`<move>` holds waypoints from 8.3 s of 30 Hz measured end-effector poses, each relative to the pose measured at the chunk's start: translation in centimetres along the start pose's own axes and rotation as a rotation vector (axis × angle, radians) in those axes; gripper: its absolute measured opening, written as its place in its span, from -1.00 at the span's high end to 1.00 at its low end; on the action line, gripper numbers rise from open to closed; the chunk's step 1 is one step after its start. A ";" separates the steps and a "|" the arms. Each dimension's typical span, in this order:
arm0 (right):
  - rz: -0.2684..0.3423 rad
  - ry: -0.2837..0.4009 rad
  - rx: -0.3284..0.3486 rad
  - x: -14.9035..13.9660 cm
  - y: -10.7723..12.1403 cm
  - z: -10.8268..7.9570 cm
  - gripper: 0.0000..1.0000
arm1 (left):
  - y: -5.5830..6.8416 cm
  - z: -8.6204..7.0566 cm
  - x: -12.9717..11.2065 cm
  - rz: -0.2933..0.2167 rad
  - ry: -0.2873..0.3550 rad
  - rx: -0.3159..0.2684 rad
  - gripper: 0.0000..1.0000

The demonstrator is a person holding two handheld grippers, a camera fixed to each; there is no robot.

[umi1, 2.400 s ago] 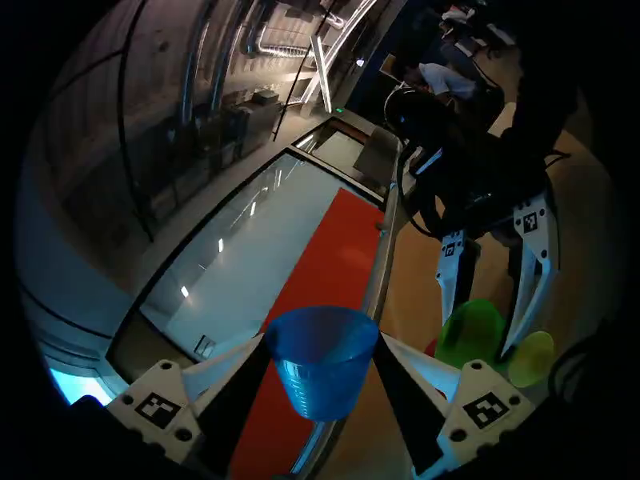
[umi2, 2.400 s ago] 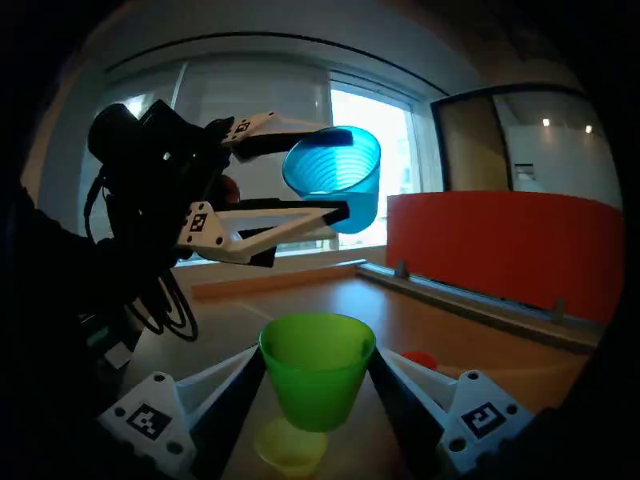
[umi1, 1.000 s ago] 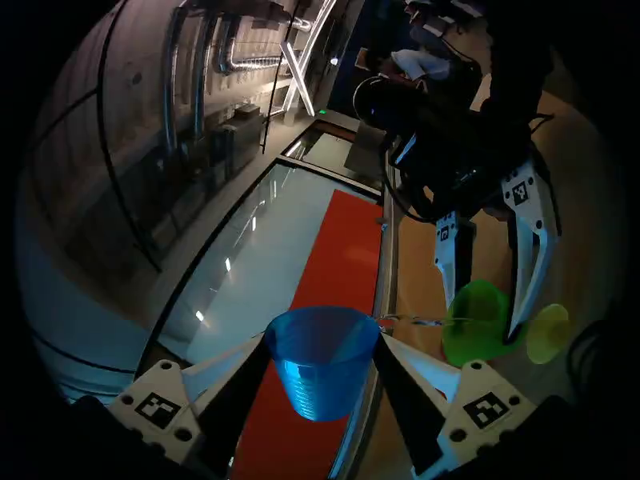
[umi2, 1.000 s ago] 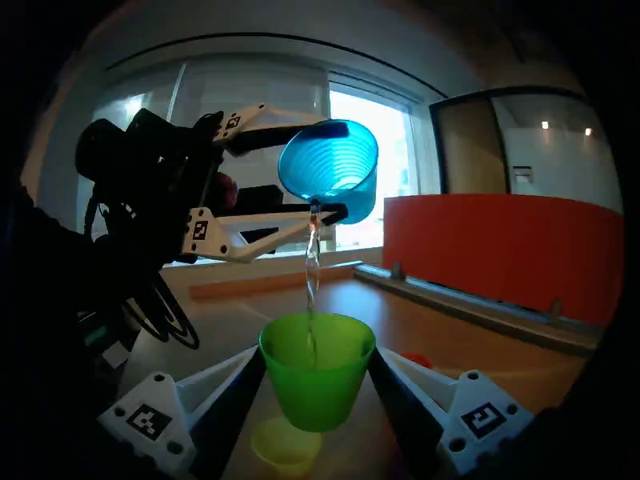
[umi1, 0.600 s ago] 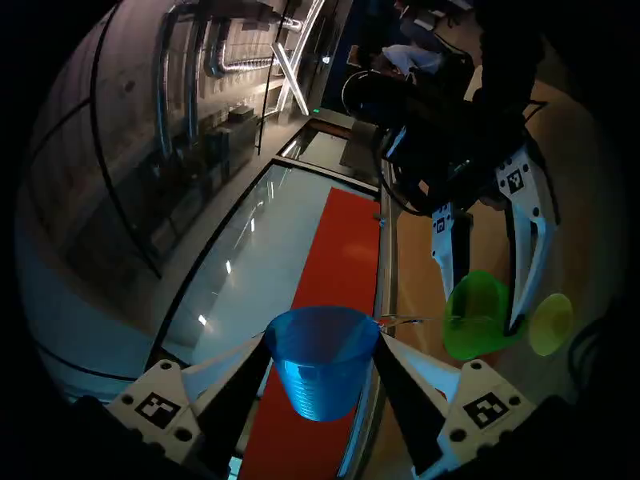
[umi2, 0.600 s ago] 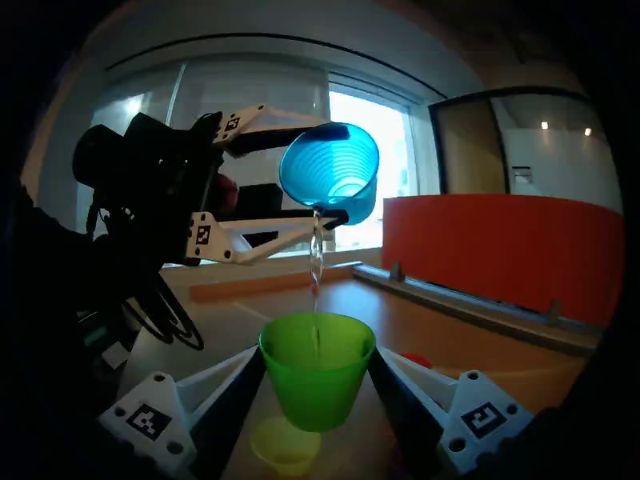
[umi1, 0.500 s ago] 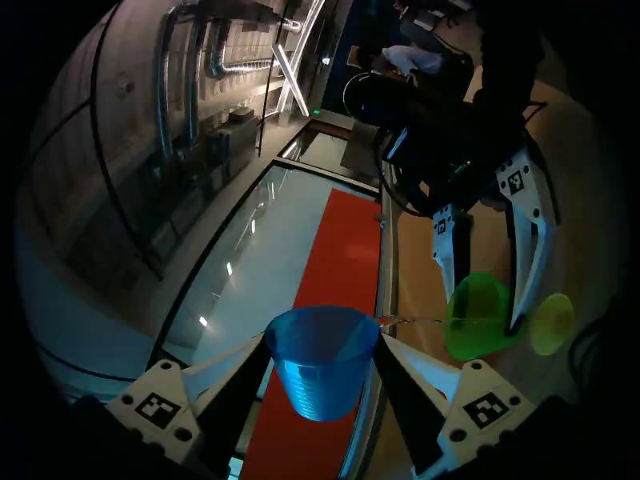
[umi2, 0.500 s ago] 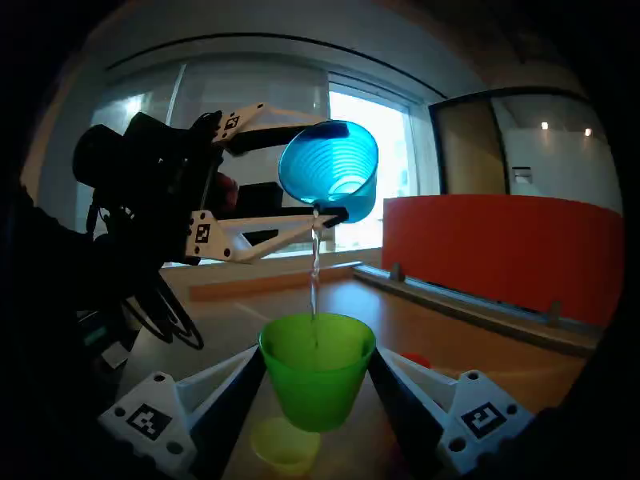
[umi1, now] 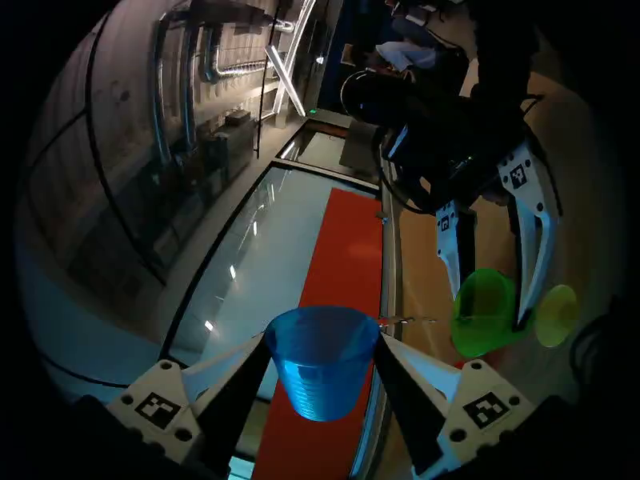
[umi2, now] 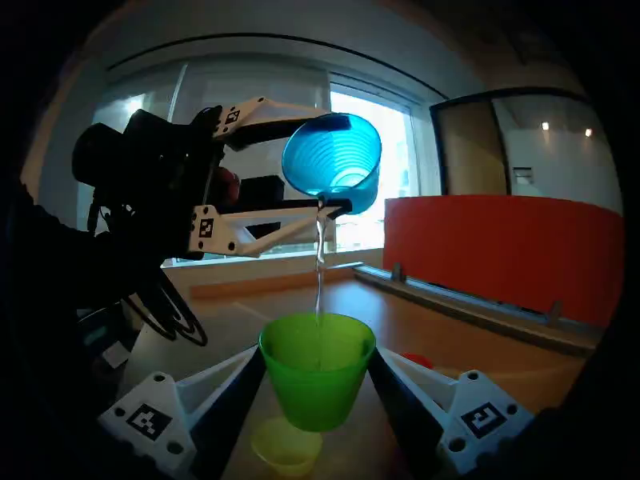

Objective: Pour water

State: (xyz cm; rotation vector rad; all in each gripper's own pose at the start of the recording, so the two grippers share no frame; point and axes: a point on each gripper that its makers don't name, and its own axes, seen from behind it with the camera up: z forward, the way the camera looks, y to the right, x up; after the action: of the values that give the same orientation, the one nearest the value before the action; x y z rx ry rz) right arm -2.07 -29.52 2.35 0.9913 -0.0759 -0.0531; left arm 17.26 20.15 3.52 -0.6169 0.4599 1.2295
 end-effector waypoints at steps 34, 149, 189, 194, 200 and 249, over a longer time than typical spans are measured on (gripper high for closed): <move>-0.016 0.012 0.004 0.5 -0.3 -0.1 -0.79 | 0.8 0.2 0.6 0.078 0.000 -0.003 -0.73; -0.044 0.039 -0.015 1.7 -0.3 -1.1 -0.79 | -1.8 0.2 -1.1 -0.307 0.015 0.055 -0.73; -0.058 0.065 -0.035 3.4 -0.4 -2.0 -0.79 | -2.1 -0.3 -4.1 -1.105 0.022 0.030 -0.73; -0.056 0.061 -0.036 3.5 -0.3 -2.1 -0.79 | -1.0 -0.3 -4.5 -1.128 0.002 0.006 -0.73; -0.052 0.042 -0.042 3.2 -0.1 -2.5 -0.79 | 0.8 -0.4 -5.6 -1.171 -0.036 -0.018 -0.73; -0.020 -0.308 -0.047 -7.5 2.1 -8.5 -0.79 | 19.2 -3.0 -11.4 -1.094 -0.391 -0.305 -0.77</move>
State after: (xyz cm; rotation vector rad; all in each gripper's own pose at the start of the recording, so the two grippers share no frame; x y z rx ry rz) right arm -8.81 -20.67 -0.79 0.9303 -0.3458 -0.2248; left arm -4.34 13.90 4.93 -0.7127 -0.3919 0.3323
